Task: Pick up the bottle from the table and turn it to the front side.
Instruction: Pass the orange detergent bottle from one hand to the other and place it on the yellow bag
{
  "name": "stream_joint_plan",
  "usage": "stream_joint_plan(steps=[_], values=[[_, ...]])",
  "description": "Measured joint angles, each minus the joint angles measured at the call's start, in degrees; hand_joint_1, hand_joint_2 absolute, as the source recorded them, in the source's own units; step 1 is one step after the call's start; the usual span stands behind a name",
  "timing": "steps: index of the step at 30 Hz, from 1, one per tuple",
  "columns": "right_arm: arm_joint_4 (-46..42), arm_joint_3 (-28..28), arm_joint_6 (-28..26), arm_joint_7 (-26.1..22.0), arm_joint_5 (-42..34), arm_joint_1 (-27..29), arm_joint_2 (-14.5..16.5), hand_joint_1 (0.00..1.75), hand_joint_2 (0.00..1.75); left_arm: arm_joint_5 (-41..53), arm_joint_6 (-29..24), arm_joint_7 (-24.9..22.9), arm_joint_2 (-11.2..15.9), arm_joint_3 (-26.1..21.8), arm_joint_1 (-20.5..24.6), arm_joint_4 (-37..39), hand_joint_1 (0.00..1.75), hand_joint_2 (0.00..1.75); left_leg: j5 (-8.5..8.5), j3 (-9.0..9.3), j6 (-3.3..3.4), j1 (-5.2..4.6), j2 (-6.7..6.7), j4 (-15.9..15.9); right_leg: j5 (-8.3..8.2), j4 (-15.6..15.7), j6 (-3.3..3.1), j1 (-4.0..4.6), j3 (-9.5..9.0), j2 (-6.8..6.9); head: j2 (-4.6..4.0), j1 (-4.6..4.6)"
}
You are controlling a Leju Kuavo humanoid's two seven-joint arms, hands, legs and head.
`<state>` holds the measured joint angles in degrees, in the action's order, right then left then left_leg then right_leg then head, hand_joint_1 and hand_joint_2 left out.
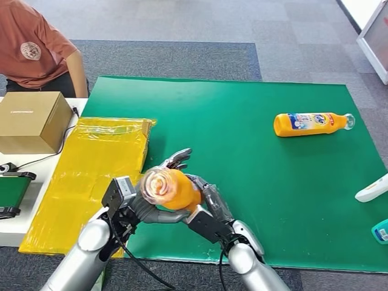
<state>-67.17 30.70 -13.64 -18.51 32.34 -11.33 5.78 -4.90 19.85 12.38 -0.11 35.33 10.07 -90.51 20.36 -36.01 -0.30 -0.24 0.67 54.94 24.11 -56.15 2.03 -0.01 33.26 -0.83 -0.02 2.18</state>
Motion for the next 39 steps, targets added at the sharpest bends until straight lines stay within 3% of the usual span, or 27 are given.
stream_joint_plan(steps=[1, 5, 12, 20, 21, 24, 25, 29, 35, 39], values=[[0.55, 0.10, -0.03, 0.05, 0.04, -0.05, 0.06, 1.75, 1.75, 0.15, -0.07, -0.13, 0.15, 0.31, 0.35, 0.11, 0.00, 1.75, 0.00, 0.00, 0.00, 0.00, 0.00, 0.00, 0.00, 0.00, 0.00, 0.00, 0.00, 0.00, 0.00, 0.01], [2.19, 0.16, -0.15, 0.13, 0.04, -0.33, 0.15, 1.75, 1.75, 1.79, -1.07, -0.44, 0.62, 1.38, 1.29, 0.45, 1.75, 1.75, 0.01, -0.01, 0.00, 0.00, 0.00, 0.00, 0.02, 0.00, -0.01, 0.00, 0.01, 0.00, 0.01, 0.00], [3.23, -0.19, -0.85, 0.90, -0.65, -0.77, 0.15, 1.75, 1.75, 6.22, -5.74, -0.38, 0.90, 2.55, 1.52, 0.55, 1.75, 1.75, 0.01, 0.00, 0.00, 0.00, 0.00, 0.00, 0.02, 0.00, -0.02, 0.00, 0.01, 0.00, 0.01, 0.01], [2.87, -0.91, -0.73, 1.08, -1.82, -0.31, 0.14, 1.75, 1.75, 6.81, -7.19, -0.46, 0.95, 2.66, 1.08, 0.67, 1.75, 1.75, 0.01, -0.01, 0.00, 0.00, 0.00, 0.00, 0.02, 0.00, -0.02, 0.00, 0.00, 0.00, 0.01, 0.01], [2.79, -0.91, -0.71, 1.08, -1.84, -0.25, 0.14, 1.63, 1.75, 6.83, -7.21, -0.46, 0.96, 2.67, 1.08, 0.70, 1.75, 1.75, 0.01, -0.01, 0.00, 0.00, 0.00, 0.00, 0.02, 0.00, -0.02, 0.00, 0.00, 0.00, 0.02, 0.01], [2.52, -1.07, -0.74, 1.09, -2.32, -0.06, 0.14, 0.32, 1.75, 6.98, -7.56, -0.61, 0.96, 2.70, 1.05, 0.72, 1.75, 1.75, 0.01, -0.01, 0.00, 0.00, 0.00, 0.00, 0.02, 0.00, -0.01, 0.00, 0.00, 0.00, 0.01, 0.01], [2.27, -1.27, -0.79, 1.12, -2.74, 0.04, 0.13, 0.00, 1.75, 6.93, -7.85, -0.74, 0.95, 2.68, 0.98, 0.72, 1.75, 1.75, 0.01, -0.01, 0.00, 0.00, 0.00, 0.00, 0.02, 0.00, -0.01, 0.00, 0.00, 0.00, 0.01, 0.01], [-0.37, -3.15, -1.57, 1.63, -5.30, 0.54, 0.09, 0.00, 1.75, 8.42, -12.14, -0.40, 0.87, 1.41, -0.10, 0.61, 1.75, 1.75, 0.01, 0.00, 0.00, -0.01, 0.00, 0.00, 0.02, 0.00, -0.01, 0.00, 0.00, 0.00, 0.02, -0.01], [-9.45, -11.06, -4.86, 2.13, -9.29, 3.44, -0.40, 0.00, 1.75, 31.81, -36.43, 1.85, 0.74, -4.84, -5.67, -2.89, 1.75, 1.75, 0.03, -0.01, -0.02, 0.00, 0.01, 0.00, 0.05, 0.00, -0.01, -0.01, 0.03, 0.01, 0.01, 0.01], [-13.17, -13.81, -5.28, 2.06, -9.70, 4.90, -0.60, 0.00, 1.75, 36.43, -40.43, 1.83, 0.47, -7.03, -7.69, -4.71, 1.75, 1.75, 0.06, -0.01, -0.03, 0.00, 0.02, 0.00, 0.07, 0.00, -0.02, 0.00, 0.02, 0.02, 0.01, 0.00]])
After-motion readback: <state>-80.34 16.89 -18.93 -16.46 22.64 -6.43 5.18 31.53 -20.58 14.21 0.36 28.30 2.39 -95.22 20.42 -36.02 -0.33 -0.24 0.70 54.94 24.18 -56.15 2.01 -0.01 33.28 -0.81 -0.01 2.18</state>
